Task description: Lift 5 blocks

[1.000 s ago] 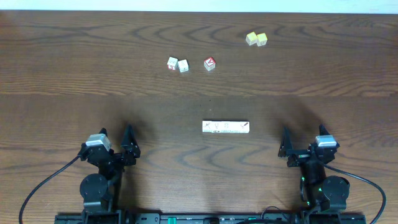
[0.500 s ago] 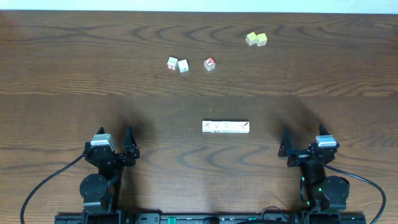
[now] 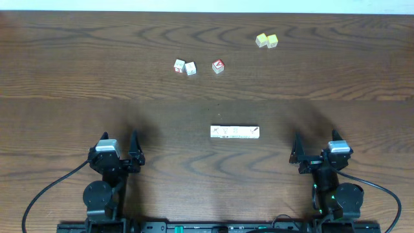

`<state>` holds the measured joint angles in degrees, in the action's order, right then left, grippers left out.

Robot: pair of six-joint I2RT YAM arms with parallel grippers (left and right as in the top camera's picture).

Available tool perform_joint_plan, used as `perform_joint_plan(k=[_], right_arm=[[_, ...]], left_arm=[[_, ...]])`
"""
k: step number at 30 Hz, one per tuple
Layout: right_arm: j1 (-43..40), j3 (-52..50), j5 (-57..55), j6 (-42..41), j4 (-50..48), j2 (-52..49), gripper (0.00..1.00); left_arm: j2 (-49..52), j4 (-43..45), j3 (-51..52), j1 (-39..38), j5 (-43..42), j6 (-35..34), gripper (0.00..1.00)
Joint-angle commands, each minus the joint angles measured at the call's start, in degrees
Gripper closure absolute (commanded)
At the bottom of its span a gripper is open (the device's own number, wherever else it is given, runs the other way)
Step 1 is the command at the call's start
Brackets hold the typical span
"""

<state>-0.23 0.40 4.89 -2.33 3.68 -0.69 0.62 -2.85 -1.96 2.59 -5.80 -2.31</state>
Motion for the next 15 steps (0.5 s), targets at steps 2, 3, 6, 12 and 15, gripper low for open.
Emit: perform_joint_plan(k=[2,3,6,12,15], right_arm=[[0.07,-0.09,-0.35,-0.37,0.26,0.35,0.01],[0.07,-0.11,-0.35,-0.39,0.26,0.35,0.01],[0.07,-0.09,-0.35,-0.37,0.26,0.35,0.01],[0.07,-0.09,-0.35,-0.39,0.26,0.35,0.01],[0.07,-0.09,-0.35,-0.37,0.26,0.35,0.01]], left_arm=[[-0.55,-0.94,1.73,0.35,0.33,1.95,0.23],[-0.55,-0.94,1.73,0.35,0.33,2.40,0.23],[-0.55,-0.98,1.73,0.35,0.83,2.75,0.23],[-0.55,-1.07,1.73,0.35,2.34,2.73,0.23],[-0.55,-1.07,1.73,0.35,2.49,2.73,0.23]])
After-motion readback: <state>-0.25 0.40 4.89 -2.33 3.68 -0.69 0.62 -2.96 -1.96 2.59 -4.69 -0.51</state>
